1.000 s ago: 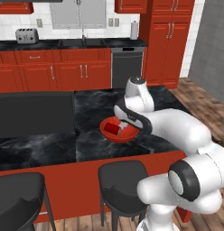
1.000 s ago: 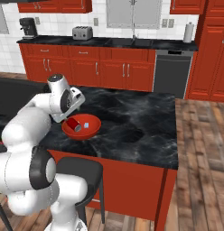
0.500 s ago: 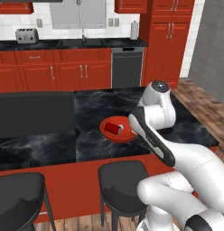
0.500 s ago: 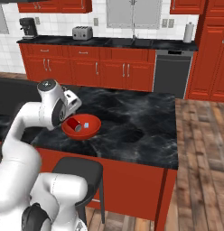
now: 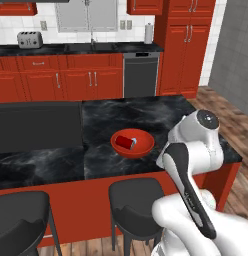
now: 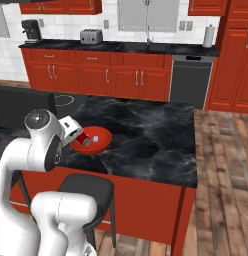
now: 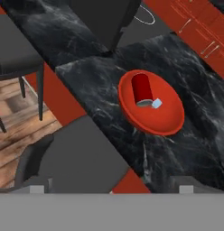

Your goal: Open the fridge, grab two sodas, and place both sodas inside the bowl with ice on the dining counter.

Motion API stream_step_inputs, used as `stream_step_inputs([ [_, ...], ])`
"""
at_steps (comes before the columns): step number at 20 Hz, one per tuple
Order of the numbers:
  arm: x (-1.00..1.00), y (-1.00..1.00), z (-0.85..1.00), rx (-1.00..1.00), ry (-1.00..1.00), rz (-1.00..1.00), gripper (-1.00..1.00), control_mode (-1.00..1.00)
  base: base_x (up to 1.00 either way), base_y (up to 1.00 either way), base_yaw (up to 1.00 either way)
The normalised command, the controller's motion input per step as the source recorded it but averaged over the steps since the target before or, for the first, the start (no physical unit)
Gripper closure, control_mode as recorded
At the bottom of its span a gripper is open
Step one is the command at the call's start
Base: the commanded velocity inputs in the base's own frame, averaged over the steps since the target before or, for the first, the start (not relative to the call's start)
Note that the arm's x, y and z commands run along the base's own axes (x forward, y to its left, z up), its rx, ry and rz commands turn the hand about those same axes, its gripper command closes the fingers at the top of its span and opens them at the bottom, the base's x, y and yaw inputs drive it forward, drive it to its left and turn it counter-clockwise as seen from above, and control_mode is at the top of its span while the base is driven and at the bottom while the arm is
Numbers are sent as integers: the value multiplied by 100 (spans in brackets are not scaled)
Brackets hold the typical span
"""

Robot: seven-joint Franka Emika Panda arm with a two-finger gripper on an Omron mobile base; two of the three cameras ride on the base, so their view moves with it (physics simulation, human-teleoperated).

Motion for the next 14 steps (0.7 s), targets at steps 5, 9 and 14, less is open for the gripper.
stream_step_inputs([
  [5, -99, -2, 2, 19, 0, -18, -100, -100, 0, 0, 0],
  [9, -97, 0, 4, 16, 0, -23, -100, -100, 0, 0, 0],
  [14, -75, 9, -1, 5, 0, -21, -100, -100, 0, 0, 0],
])
